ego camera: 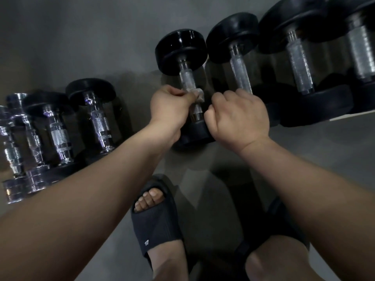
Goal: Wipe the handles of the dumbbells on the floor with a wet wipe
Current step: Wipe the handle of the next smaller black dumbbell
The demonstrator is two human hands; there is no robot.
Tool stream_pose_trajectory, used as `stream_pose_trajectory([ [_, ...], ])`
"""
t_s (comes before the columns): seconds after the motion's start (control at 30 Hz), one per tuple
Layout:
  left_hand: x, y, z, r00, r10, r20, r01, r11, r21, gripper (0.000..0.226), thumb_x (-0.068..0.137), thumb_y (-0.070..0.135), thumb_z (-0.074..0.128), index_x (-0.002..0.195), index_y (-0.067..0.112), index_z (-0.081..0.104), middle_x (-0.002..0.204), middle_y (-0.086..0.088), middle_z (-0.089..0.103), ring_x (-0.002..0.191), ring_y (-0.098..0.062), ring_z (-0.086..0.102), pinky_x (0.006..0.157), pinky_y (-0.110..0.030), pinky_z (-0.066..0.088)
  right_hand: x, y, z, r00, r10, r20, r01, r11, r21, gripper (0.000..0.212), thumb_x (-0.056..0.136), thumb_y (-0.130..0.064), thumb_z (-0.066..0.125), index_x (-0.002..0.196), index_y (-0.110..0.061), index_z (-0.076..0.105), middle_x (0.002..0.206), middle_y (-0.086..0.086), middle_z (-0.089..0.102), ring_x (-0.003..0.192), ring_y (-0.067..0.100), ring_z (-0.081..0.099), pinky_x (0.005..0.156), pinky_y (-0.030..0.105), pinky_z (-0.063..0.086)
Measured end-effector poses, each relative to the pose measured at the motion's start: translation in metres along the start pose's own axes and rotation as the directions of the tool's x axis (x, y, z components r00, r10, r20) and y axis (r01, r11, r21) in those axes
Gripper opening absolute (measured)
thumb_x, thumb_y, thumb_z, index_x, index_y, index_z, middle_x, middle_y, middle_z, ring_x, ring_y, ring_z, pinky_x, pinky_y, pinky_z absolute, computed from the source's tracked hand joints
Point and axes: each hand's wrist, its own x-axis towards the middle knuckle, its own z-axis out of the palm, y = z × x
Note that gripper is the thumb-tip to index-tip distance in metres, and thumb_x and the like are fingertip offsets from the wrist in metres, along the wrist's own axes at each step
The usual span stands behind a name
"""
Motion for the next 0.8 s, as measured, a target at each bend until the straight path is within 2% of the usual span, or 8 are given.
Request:
stream_pose_trajectory([
  [0.1,0.000,0.000,0.002,0.999,0.039,-0.021,-0.037,0.997,0.066,0.043,0.066,0.036,0.093,0.083,0.016,0.058,0.078,-0.005,0.075,0.073,-0.022,0.074,0.072,-0.045,0.063,0.000,0.000,0.001,1.000,-0.007,0.002,0.007,1.000,-0.022,0.035,0.093,-0.033,0.042,0.078,-0.009,0.063,0.073,0.013,0.063,0.071,0.036,0.056,0.065,0.043,0.041],
  [0.27,0.003,-0.002,-0.003,0.990,0.137,-0.037,-0.127,0.971,0.202,0.039,0.071,0.036,0.090,0.074,0.020,0.055,0.066,0.006,0.066,0.058,-0.006,0.063,0.063,-0.035,0.059,0.000,-0.001,0.001,1.000,-0.011,-0.018,0.011,1.000,-0.009,0.036,0.093,-0.034,0.041,0.079,-0.009,0.063,0.074,0.013,0.064,0.072,0.037,0.056,0.067,0.043,0.043],
  [0.37,0.000,-0.006,-0.008,0.986,0.166,0.003,-0.163,0.964,0.208,0.038,0.070,0.039,0.090,0.078,0.017,0.060,0.070,0.005,0.069,0.064,-0.009,0.066,0.066,-0.034,0.059,-0.001,-0.001,0.002,1.000,-0.011,-0.018,0.011,1.000,-0.014,0.036,0.093,-0.034,0.041,0.079,-0.009,0.063,0.074,0.013,0.064,0.072,0.037,0.056,0.066,0.044,0.043],
  [0.43,-0.005,-0.007,-0.009,0.981,0.188,0.045,-0.193,0.942,0.276,0.041,0.070,0.043,0.089,0.086,0.016,0.062,0.076,0.006,0.070,0.068,-0.004,0.066,0.063,-0.023,0.054,-0.001,0.000,0.003,1.000,-0.010,-0.025,0.009,1.000,-0.021,0.036,0.093,-0.034,0.041,0.080,-0.009,0.063,0.075,0.013,0.064,0.073,0.037,0.056,0.067,0.044,0.042],
  [0.5,-0.007,-0.009,-0.010,0.974,0.220,0.057,-0.227,0.917,0.329,0.035,0.076,0.040,0.086,0.084,0.017,0.061,0.075,0.008,0.068,0.062,0.003,0.061,0.058,-0.014,0.047,-0.001,0.000,0.003,0.999,-0.008,-0.032,0.008,1.000,-0.024,0.036,0.093,-0.034,0.040,0.080,-0.009,0.063,0.075,0.013,0.064,0.074,0.037,0.056,0.067,0.044,0.042],
  [0.67,0.006,-0.006,-0.009,0.984,0.175,-0.023,-0.167,0.966,0.197,0.025,0.078,0.025,0.085,0.070,0.016,0.063,0.064,0.002,0.066,0.057,-0.008,0.059,0.059,-0.028,0.054,0.000,0.001,0.003,1.000,-0.006,-0.026,0.005,0.999,-0.039,0.037,0.093,-0.034,0.039,0.080,-0.009,0.063,0.076,0.014,0.064,0.075,0.037,0.056,0.069,0.045,0.041],
  [0.8,0.024,0.022,0.000,0.988,0.090,-0.126,-0.089,0.996,0.016,0.026,0.079,0.018,0.084,0.066,0.017,0.062,0.056,0.005,0.065,0.053,-0.008,0.061,0.057,-0.025,0.051,-0.001,-0.001,0.004,1.000,0.009,-0.026,-0.010,0.999,-0.048,0.036,0.092,-0.033,0.040,0.077,-0.009,0.062,0.074,0.013,0.063,0.073,0.037,0.056,0.067,0.044,0.041],
])
